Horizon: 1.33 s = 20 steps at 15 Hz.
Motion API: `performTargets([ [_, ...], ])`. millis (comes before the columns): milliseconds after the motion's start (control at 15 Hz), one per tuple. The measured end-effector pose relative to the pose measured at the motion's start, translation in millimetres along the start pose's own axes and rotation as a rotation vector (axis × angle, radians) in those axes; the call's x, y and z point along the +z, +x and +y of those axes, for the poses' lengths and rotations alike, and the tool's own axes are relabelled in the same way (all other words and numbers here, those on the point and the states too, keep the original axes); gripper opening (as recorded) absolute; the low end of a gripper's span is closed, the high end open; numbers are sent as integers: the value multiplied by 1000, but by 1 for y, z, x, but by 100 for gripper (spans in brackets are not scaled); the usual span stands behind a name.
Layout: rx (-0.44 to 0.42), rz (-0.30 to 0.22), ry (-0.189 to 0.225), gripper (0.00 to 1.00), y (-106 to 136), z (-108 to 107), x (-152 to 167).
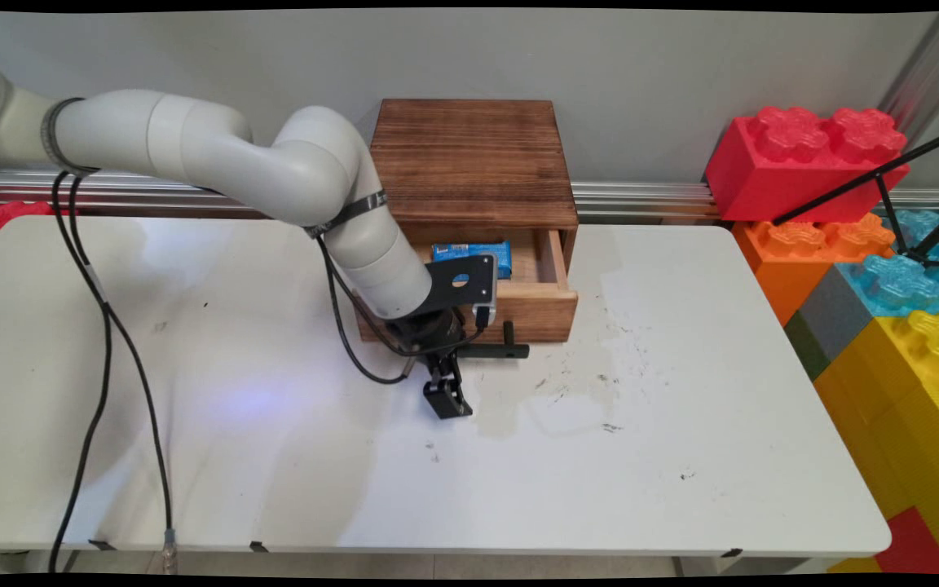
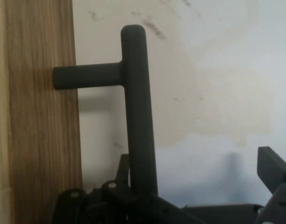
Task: Open the drawer
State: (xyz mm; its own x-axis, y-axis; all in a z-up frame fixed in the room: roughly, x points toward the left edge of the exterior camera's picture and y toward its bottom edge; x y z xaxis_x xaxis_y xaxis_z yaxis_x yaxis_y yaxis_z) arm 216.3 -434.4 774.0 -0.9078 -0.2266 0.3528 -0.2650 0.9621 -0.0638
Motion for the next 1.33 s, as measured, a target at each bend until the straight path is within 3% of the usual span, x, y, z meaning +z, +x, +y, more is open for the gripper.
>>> performTargets([
  [1333,-28,26,-76,100,-3,76,-5],
])
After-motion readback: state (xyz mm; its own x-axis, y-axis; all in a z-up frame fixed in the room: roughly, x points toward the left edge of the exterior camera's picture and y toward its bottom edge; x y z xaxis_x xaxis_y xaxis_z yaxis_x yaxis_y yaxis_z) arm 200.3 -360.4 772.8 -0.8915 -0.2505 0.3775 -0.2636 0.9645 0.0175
